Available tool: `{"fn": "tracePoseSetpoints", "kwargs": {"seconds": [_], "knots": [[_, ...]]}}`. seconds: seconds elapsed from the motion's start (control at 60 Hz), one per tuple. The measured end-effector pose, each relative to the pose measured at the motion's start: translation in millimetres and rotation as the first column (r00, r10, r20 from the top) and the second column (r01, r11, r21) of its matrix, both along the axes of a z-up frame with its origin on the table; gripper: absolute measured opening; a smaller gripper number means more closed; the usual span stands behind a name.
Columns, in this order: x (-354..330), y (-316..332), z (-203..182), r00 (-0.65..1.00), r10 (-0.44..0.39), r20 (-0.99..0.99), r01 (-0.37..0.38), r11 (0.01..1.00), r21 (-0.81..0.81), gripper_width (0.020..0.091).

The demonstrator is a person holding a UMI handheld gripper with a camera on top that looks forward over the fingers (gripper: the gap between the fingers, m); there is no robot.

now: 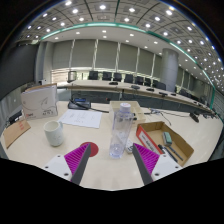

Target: Pour water

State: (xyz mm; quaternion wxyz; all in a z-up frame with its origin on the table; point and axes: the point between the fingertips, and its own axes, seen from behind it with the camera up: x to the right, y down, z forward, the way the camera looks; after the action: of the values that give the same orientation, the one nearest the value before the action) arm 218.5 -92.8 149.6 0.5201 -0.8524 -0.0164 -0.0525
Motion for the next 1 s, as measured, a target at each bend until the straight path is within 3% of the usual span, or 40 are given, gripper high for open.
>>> {"fn": "tracePoseSetpoints", "kwargs": {"seconds": [0.3, 0.367, 0.45, 0.633, 0.783, 1.0], "knots": [[30, 113, -52, 0.999, 0.024, -0.026, -0.023, 0.998, 0.051, 0.0838], [32, 127, -64, 0.998, 0.009, -0.054, -0.007, 0.999, 0.052, 0.0747], [41, 143, -71, 0.997, -0.002, -0.078, 0.007, 0.997, 0.076, 0.0527], [38, 139, -67, 0.996, -0.029, -0.082, 0.037, 0.994, 0.105, 0.0403], [32, 140, -56, 0.999, -0.028, -0.027, 0.031, 0.994, 0.109, 0.0378], [24, 143, -6, 0.982, -0.072, 0.176, 0.051, 0.991, 0.12, 0.0378]]}}
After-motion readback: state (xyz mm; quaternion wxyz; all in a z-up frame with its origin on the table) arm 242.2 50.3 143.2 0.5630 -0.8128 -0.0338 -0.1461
